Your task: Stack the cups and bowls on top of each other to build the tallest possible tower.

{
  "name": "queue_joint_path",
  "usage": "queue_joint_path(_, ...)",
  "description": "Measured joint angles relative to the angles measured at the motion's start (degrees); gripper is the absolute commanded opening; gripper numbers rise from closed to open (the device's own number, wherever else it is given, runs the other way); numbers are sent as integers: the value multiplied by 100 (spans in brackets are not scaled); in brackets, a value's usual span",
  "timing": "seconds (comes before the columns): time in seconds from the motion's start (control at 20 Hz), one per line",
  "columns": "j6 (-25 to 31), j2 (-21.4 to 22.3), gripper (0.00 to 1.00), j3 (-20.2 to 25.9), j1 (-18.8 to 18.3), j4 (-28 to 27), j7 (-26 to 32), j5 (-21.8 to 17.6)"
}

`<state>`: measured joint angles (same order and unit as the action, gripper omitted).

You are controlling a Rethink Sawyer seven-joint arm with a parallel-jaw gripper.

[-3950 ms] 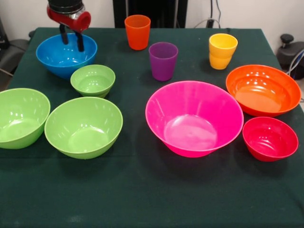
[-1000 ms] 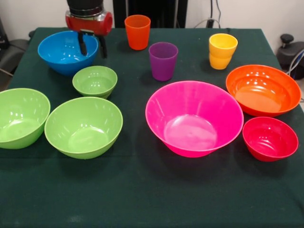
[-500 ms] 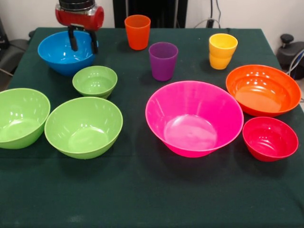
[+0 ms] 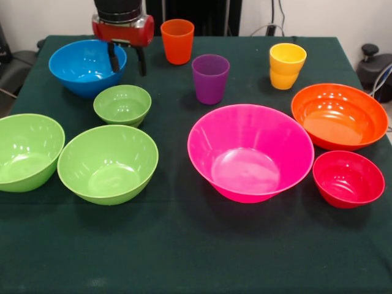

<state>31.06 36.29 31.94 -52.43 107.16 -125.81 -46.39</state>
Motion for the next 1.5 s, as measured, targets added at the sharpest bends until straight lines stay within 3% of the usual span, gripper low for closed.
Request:
queue_joint_path(0.5,4,-164,100,22,121,-151,0,0)
queue_joint_path(0.95,139,-29,100,65,-107,-156,0,-1)
queue_joint_path(1.5,139,187,100,90,-124,-134,0,-5)
